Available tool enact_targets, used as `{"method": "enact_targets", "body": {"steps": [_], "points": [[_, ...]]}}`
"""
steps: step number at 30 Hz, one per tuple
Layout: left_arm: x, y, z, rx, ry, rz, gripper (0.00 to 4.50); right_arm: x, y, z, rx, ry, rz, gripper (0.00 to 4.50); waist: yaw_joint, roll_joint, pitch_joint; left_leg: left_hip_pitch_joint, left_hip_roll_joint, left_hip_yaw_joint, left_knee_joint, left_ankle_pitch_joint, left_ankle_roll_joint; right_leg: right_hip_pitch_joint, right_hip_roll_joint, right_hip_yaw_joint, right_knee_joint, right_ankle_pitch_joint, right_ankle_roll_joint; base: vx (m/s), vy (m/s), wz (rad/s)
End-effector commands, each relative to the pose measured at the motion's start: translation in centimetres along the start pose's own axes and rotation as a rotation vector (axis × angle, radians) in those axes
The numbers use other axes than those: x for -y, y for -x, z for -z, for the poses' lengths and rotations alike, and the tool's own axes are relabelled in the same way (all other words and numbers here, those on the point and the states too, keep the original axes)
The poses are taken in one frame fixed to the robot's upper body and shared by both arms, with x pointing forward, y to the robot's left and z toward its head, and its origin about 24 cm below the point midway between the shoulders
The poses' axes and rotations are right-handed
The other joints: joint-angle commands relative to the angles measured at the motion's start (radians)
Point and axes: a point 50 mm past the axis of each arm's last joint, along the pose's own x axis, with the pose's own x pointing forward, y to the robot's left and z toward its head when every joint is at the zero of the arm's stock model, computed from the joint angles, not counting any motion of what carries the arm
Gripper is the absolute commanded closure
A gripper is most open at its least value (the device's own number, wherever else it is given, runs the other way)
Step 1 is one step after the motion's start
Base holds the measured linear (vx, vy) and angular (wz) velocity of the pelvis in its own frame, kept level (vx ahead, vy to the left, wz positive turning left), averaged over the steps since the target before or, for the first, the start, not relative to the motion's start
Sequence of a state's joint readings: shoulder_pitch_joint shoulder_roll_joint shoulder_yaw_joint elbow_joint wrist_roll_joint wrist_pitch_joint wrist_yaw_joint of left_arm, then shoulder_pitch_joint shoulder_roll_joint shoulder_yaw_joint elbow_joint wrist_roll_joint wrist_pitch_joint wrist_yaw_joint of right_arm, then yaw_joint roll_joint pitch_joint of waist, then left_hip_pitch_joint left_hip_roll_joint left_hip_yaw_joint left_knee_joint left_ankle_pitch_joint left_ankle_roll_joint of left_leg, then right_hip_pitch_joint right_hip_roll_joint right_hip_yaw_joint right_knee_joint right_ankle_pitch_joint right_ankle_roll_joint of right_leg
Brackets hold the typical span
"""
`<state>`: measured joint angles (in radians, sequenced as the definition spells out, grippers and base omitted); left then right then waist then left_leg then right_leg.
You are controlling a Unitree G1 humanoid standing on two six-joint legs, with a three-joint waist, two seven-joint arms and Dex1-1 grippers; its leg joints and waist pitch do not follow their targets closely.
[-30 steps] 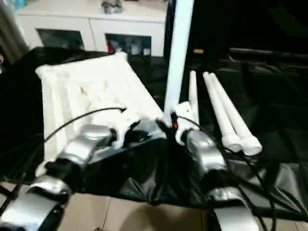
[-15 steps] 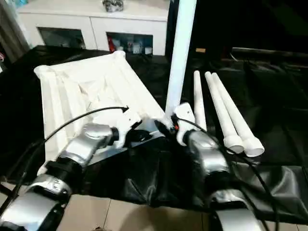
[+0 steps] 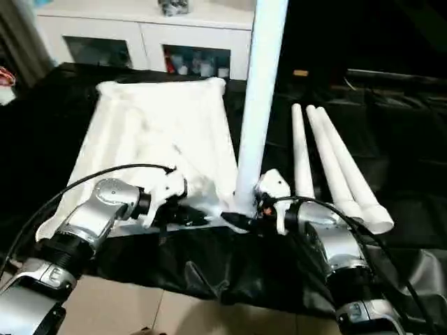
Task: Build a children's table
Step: Rotate leg to tighten
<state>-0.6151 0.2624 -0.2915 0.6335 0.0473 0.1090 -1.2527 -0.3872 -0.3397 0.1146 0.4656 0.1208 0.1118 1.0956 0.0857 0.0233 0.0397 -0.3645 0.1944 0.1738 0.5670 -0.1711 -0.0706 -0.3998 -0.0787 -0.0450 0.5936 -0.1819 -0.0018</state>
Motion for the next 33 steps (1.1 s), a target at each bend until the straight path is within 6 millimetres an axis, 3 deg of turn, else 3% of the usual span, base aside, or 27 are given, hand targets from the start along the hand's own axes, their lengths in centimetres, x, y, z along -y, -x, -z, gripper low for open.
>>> {"method": "enact_targets", "body": {"steps": [1,4,7,11,12,14,16,21,23,24,25,28,33], "points": [[0.2,-1.3,-1.7,0.03,-0.061,0.041,4.5,-2.7,-2.4,0.9,-0.05,-0.021,-0.194,1.54,-0.003,-0.002,-0.051,0.009,0.035,-0.003,-0.068,-0.286,0.039,0.046,-0.054,0.033,-0.075,-0.23,-0.23,0.0,0.0,0.0],[0.0,-1.1,-1.7,0.036,-0.055,0.017,4.5,-2.9,-2.6,0.8,-0.046,-0.032,-0.194,1.72,-0.001,-0.002,-0.054,0.006,0.034,-0.002,-0.064,-0.248,0.049,0.048,-0.054,0.032,-0.069,-0.165,-0.242,0.0,0.0,0.0],[-0.2,-1.5,-1.7,0.056,-0.027,-0.035,4.5,-2.7,-3.1,1.0,-0.042,-0.048,-0.13,1.75,-0.002,-0.002,-0.052,0.005,0.032,-0.001,-0.064,-0.253,0.051,0.048,-0.054,0.031,-0.071,-0.182,-0.242,0.0,0.0,0.0],[-0.6,-2.1,-2.0,0.073,0.015,-0.118,4.5,-1.7,-3.9,1.4,-0.054,-0.066,0.04,1.77,-0.009,-0.004,-0.044,0.012,0.029,-0.005,-0.07,-0.326,0.017,0.038,-0.06,0.033,-0.09,-0.377,-0.193,0.0,0.0,0.0],[-1.0,-2.9,-2.3,0.081,0.049,-0.202,4.5,-0.6,-4.7,1.9,-0.07,-0.111,0.231,1.78,-0.014,-0.005,-0.043,0.011,0.029,-0.007,-0.072,-0.332,0.004,0.037,-0.06,0.034,-0.089,-0.402,-0.181,0.0,0.0,0.0],[-1.2,-3.5,-2.6,0.084,0.077,-0.269,4.5,-0.2,-5.4,2.0,-0.07,-0.156,0.321,1.78,-0.03,-0.005,-0.039,0.013,0.024,-0.014,-0.077,-0.377,-0.017,0.035,-0.059,0.029,-0.096,-0.483,-0.155,0.0,0.0,0.0],[-1.5,-4.1,-2.9,0.086,0.11,-0.332,4.5,-0.1,-6.3,2.0,-0.059,-0.19,0.383,1.78,-0.037,-0.005,-0.04,0.019,0.022,-0.013,-0.074,-0.397,-0.01,0.029,-0.058,0.029,-0.107,-0.52,-0.137,0.0,0.0,0.0],[-1.5,-5.6,-3.9,0.106,0.129,-0.394,4.5,-0.2,-8.0,1.7,-0.057,-0.215,0.485,1.78,-0.04,-0.007,-0.042,0.016,0.019,-0.013,-0.072,-0.39,0.01,0.026,-0.055,0.029,-0.112,-0.516,-0.122,0.0,0.0,0.0],[-1.5,-5.6,-3.9,0.106,0.129,-0.394,4.5,-0.2,-8.0,1.7,-0.057,-0.215,0.485,1.22,-0.039,-0.007,-0.041,0.016,0.019,-0.011,-0.072,-0.392,0.015,0.023,-0.055,0.03,-0.113,-0.511,-0.124,0.0,0.0,0.0],[-1.3,-6.1,-4.3,0.113,0.11,-0.37,4.5,-0.2,-8.2,1.5,-0.026,-0.244,0.489,1.08,-0.039,-0.002,-0.042,0.011,0.021,-0.014,-0.076,-0.39,0.017,0.027,-0.055,0.029,-0.11,-0.499,-0.123,0.0,0.0,0.0],[-1.2,-6.2,-4.3,0.114,0.105,-0.365,4.5,-0.2,-8.2,1.4,-0.022,-0.245,0.49,1.06,-0.04,-0.003,-0.042,0.012,0.02,-0.012,-0.075,-0.395,0.017,0.026,-0.054,0.029,-0.111,-0.497,-0.124,0.0,0.0,0.0],[-0.9,-6.4,-4.3,0.11,0.052,-0.321,4.5,0.4,-7.7,1.1,-0.017,-0.187,0.525,0.74,-0.039,0.0,-0.044,0.011,0.023,-0.013,-0.077,-0.393,0.016,0.028,-0.055,0.03,-0.109,-0.454,-0.135,0.0,0.0,0.0],[-1.0,-6.2,-4.1,0.113,0.019,-0.334,4.5,1.2,-5.9,0.3,0.022,-0.129,0.546,0.74,-0.031,0.0,-0.046,0.011,0.023,-0.009,-0.075,-0.372,0.027,0.033,-0.054,0.034,-0.103,-0.389,-0.153,0.0,0.0,0.0]]}}
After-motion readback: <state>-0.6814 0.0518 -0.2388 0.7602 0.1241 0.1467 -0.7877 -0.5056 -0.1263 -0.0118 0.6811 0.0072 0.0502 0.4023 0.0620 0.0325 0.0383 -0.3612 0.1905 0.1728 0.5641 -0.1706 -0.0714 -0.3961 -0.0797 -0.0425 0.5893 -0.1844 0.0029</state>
